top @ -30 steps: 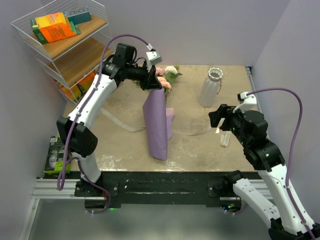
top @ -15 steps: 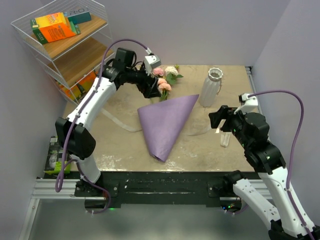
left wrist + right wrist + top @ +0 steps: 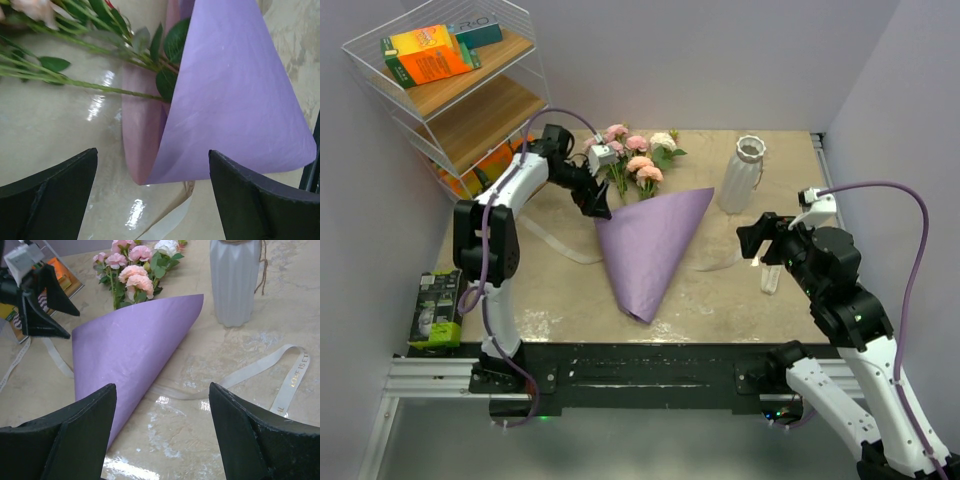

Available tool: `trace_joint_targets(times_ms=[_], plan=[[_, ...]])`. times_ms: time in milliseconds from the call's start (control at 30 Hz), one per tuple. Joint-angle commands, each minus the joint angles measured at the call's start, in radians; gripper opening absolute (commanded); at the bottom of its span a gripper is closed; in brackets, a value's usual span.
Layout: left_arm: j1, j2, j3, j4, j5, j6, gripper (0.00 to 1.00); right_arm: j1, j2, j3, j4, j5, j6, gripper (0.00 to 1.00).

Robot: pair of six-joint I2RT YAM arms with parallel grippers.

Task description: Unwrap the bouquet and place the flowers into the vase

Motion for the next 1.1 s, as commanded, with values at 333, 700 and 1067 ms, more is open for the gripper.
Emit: trace_joint_targets(times_ms=[333,700,1067], plan=[[-0.016,0.063,-0.007,-0.14,0.17,0.233,0.73,-0.002,-0.002,-0.01,0.027,-0.039,0.005,0.74],[-0.022,0.081,0.101,-0.266,0.173,0.282,0.0,-0.002,0.011,-0.01,0.042,-0.04,0.009,0.73],[-0.131,-0.05,0.214,-0.315,0.184,0.193,0.01,0.0,0.028,0.027,0.037,-0.059,0.001,0.74]])
